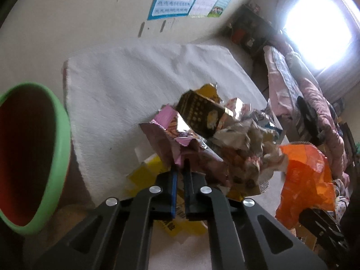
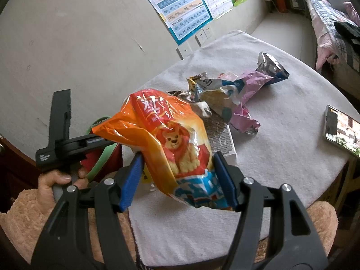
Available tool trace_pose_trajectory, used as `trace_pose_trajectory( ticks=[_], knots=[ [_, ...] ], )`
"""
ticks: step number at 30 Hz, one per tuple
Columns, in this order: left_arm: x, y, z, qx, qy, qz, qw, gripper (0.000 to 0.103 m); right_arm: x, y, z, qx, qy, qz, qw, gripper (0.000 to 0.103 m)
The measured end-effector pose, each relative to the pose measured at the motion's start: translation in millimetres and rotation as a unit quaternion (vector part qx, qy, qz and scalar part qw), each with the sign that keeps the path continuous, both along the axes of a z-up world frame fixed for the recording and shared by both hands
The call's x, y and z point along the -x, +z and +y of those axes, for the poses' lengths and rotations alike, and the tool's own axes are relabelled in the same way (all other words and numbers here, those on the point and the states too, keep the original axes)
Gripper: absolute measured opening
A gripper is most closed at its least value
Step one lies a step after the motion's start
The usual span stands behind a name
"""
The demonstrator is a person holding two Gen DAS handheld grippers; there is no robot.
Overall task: Collect trash
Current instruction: 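Carry both items over the green-rimmed bin and open both grippers to drop them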
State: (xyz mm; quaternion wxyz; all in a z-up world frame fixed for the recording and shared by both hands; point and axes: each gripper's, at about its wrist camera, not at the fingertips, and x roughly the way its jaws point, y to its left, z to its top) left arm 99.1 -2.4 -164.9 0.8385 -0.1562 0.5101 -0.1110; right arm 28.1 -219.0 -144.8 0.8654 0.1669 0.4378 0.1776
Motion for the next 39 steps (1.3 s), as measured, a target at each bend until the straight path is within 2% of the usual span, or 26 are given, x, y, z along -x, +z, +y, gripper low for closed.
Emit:
trace_pose_trajectory(
  ticks=[13, 21, 29, 39],
  knots=[
    [21, 47, 55, -0.001, 0.067, -0.069, 0.9954, 0.001, 2, 8, 12, 0.009, 0.009, -0.002, 1.0, 0.062],
    [38, 66, 104, -0.044, 0.124, -0.11, 0.9853, 0.001, 3, 24, 45, 0.023, 0.042, -0.015, 0.999, 0.062],
    [49, 58, 157, -0.065, 0.181, -0.104, 0.9757, 0.001, -9, 32, 107, 0.037, 0.116, -0.025, 0.992, 0.062],
    [71, 39, 201, -0.098, 0.233, -0.078, 0.9643, 0.001, -57, 14, 202, 0.029, 0.179, 0.018, 0.983, 0.062]
  ],
)
